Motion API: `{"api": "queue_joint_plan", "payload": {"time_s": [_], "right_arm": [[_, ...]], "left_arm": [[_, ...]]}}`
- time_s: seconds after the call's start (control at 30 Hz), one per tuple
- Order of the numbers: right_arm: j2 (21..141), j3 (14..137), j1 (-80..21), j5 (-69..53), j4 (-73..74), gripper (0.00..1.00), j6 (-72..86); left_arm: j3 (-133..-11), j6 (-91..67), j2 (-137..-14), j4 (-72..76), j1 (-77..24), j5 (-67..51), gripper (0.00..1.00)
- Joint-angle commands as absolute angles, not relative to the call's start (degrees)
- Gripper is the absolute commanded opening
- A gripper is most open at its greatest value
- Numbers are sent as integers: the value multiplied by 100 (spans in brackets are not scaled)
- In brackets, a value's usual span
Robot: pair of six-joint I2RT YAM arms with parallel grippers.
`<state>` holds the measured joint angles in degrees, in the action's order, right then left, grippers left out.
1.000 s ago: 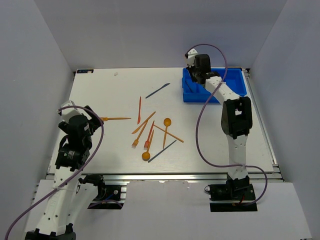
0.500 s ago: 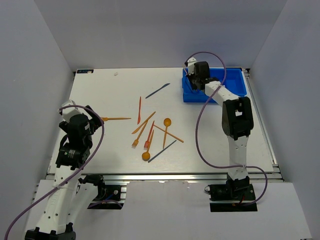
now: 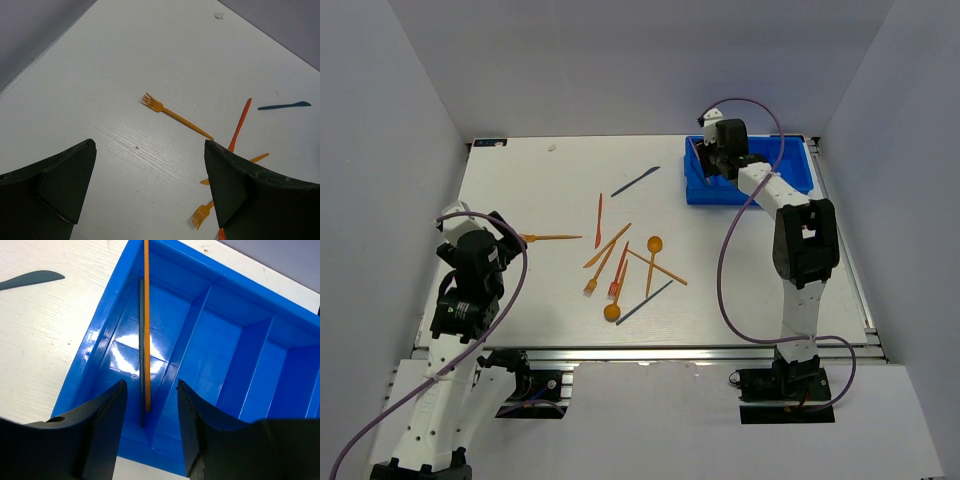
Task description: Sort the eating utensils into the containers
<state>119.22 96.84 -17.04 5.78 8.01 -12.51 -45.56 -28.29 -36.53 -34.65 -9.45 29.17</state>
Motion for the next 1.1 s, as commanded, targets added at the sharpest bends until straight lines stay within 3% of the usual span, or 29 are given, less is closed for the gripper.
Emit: {"api": "queue_joint_plan", "payload": {"time_s": [0.0, 0.2, 0.37, 0.43, 0.47, 0.53, 0.6, 0.63, 0.83, 1.07], "right_arm": [[11637, 9826, -1670, 554, 826, 51, -1151], [11225, 10082, -1792, 413, 1301, 57, -467], [10785, 9959, -2038, 386, 1800, 57, 253], [10452, 9485, -2424, 814, 2029, 56, 745], [10189, 9048, -2756, 1566, 2109, 57, 1043], [9889, 8511, -3153, 1791, 2022, 61, 1064], [9434, 7913, -3627, 1322, 1559, 62, 863], [9300, 7388, -3726, 379, 1434, 61, 496], [9448, 6769, -4086, -473, 1898, 45, 35], [9782, 6372, -4570, -229, 1828, 33, -298]], "left_arm": [[-4544, -2786, -3604, -3401, -923, 2900, 98], [-4535, -2786, -3595, -3375, -923, 2892, 98], [-4544, -2786, -3630, -3401, -923, 2900, 98], [-4544, -2795, -3612, -3401, -923, 2953, 98], [-4535, -2812, -3612, -3410, -923, 2997, 98], [-4544, -2812, -3638, -3419, -923, 3023, 98], [-4553, -2821, -3717, -3436, -923, 3015, 98], [-4561, -2821, -3744, -3437, -923, 2997, 98], [-4535, -2812, -3674, -3410, -923, 2936, 98], [-4544, -2795, -3709, -3401, -932, 2883, 98]]}}
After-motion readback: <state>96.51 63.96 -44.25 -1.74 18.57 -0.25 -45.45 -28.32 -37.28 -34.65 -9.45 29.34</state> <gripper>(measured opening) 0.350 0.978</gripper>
